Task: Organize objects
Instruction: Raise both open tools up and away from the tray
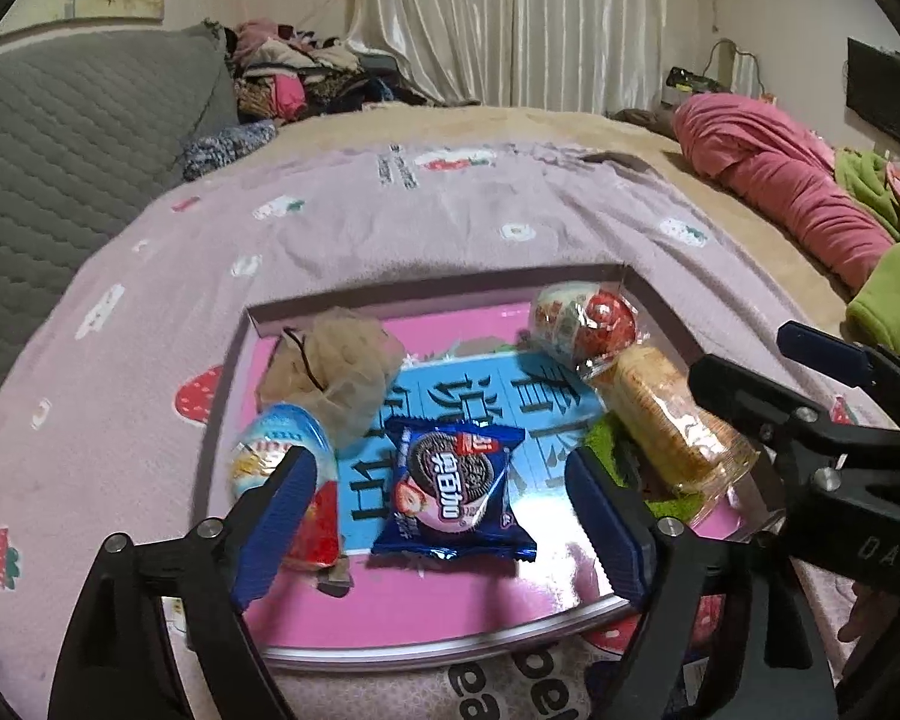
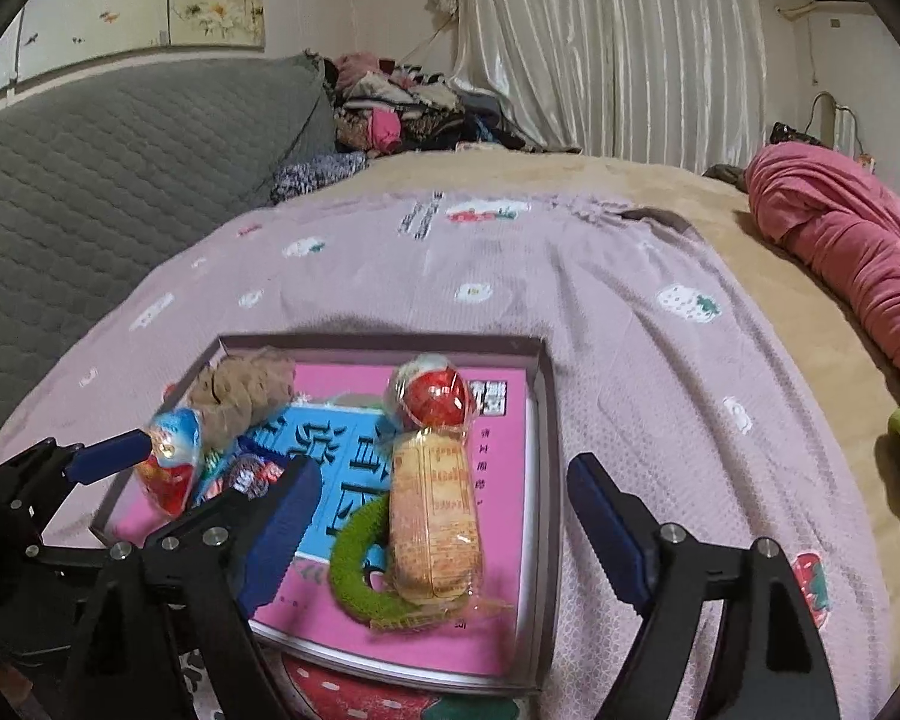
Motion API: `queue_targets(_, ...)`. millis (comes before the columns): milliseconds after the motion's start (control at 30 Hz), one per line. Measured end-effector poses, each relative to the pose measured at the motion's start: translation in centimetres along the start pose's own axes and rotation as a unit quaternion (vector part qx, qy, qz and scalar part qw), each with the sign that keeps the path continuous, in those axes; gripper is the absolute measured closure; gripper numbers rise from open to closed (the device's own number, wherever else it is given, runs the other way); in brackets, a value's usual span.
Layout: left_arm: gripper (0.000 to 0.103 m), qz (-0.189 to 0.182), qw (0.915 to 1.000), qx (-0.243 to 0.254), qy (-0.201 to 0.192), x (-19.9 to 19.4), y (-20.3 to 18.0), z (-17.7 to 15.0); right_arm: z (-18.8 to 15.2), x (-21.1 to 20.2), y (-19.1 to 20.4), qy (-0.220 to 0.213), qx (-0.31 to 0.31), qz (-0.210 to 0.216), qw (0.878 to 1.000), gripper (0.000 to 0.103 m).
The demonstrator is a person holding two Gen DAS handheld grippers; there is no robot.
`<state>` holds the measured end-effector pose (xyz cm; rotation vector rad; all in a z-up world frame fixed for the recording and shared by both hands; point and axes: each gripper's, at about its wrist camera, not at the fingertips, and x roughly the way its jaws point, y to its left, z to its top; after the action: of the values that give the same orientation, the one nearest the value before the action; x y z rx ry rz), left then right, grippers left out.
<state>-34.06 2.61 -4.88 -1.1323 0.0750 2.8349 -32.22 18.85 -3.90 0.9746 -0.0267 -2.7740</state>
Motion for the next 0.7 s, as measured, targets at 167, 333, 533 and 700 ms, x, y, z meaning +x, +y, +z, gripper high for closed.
queue_targets(167,0.004,-0.001,0.9998,-0.009,-0.015,-1.4,0.6,0.4,0.6,-1.9,0.1,-0.023,0.002,0.004,1.0,0.013)
queue_targets(333,0.001,-0.001,0.9995,-0.018,-0.027,-3.0,1.4,0.7,1.1,-3.6,0.5,-0.04,0.001,0.008,0.999,0.01)
queue_targets(533,0.001,-0.001,0.9988,-0.033,-0.036,-4.9,2.1,0.9,1.5,-5.6,1.2,-0.054,0.002,0.016,0.998,0.007)
queue_targets(700,0.001,0.007,0.998,-0.042,-0.048,-7.6,3.4,1.4,1.8,-7.8,2.3,-0.059,-0.005,0.02,0.998,0.006)
